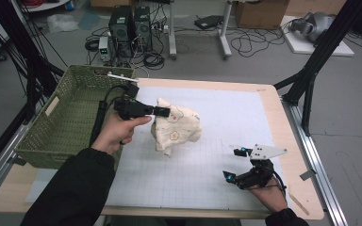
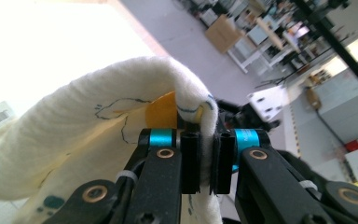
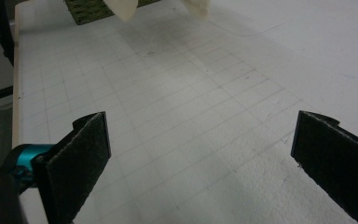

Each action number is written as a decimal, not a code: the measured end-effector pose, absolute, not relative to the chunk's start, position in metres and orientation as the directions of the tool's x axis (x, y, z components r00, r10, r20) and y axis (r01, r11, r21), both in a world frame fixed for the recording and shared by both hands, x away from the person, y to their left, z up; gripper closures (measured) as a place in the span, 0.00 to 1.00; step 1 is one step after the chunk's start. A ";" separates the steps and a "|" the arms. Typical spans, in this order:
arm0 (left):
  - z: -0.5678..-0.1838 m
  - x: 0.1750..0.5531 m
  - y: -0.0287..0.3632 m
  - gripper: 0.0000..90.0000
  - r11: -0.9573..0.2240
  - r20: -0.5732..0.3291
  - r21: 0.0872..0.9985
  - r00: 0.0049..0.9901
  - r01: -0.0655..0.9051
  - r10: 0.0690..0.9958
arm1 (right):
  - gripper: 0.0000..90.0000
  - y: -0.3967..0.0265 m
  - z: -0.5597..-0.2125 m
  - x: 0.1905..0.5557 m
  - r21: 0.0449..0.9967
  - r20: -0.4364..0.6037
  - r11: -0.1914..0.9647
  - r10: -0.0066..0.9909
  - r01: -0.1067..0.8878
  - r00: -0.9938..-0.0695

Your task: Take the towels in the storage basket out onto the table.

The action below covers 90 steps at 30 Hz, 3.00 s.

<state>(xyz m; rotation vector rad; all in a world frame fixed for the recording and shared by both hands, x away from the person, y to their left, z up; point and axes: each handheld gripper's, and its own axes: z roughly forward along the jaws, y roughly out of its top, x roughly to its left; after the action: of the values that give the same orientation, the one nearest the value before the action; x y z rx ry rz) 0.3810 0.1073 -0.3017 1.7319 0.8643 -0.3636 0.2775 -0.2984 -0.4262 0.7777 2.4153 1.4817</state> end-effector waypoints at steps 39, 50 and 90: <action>-0.418 0.411 0.045 0.83 -0.201 -0.612 0.571 0.577 0.796 0.541 | 0.04 -0.289 -0.429 0.277 0.863 0.093 0.388 0.506 0.323 -0.857; -0.404 0.407 0.054 0.58 -0.177 -0.609 0.600 0.589 0.780 0.531 | 0.06 -0.282 -0.431 0.278 0.852 0.089 0.410 0.500 0.326 -0.862; -0.424 0.338 0.091 0.83 -0.172 -0.455 0.731 0.659 0.660 0.599 | 0.66 -0.263 -0.428 0.316 0.825 0.060 0.478 0.455 0.301 -0.888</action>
<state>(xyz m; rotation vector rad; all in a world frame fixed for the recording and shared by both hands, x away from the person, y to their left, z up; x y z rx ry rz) 0.3384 0.0913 -0.4242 1.8541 0.9974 -0.0754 0.3156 -0.2630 -0.4281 0.6595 2.5528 1.3748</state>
